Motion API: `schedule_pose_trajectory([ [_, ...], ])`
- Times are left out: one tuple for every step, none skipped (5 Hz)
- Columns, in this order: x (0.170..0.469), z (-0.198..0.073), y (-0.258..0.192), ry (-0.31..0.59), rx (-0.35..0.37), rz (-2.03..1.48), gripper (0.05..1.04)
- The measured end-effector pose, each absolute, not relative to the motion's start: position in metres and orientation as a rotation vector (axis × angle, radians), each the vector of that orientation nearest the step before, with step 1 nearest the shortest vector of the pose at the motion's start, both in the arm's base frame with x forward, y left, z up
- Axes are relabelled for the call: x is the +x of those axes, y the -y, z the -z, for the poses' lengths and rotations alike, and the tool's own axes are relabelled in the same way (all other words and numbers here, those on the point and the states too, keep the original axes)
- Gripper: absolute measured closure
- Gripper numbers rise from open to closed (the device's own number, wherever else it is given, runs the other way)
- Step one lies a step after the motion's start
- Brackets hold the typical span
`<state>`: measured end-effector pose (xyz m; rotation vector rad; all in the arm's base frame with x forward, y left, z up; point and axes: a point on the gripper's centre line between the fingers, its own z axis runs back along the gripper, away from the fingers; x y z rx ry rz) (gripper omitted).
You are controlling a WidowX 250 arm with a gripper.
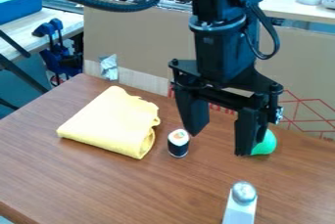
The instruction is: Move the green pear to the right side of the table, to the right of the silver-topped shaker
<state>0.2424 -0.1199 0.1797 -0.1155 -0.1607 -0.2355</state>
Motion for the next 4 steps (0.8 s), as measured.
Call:
schedule_pose_trajectory([
  [0.244,-0.172,0.119,0.134,-0.105,0.241,0.077],
  [0.29,-0.167,0.102,0.116,-0.113,0.331,0.077],
  [0.341,-0.159,0.092,0.087,-0.077,0.349,0.077],
  [0.38,-0.151,0.087,0.085,-0.074,0.378,0.077],
])
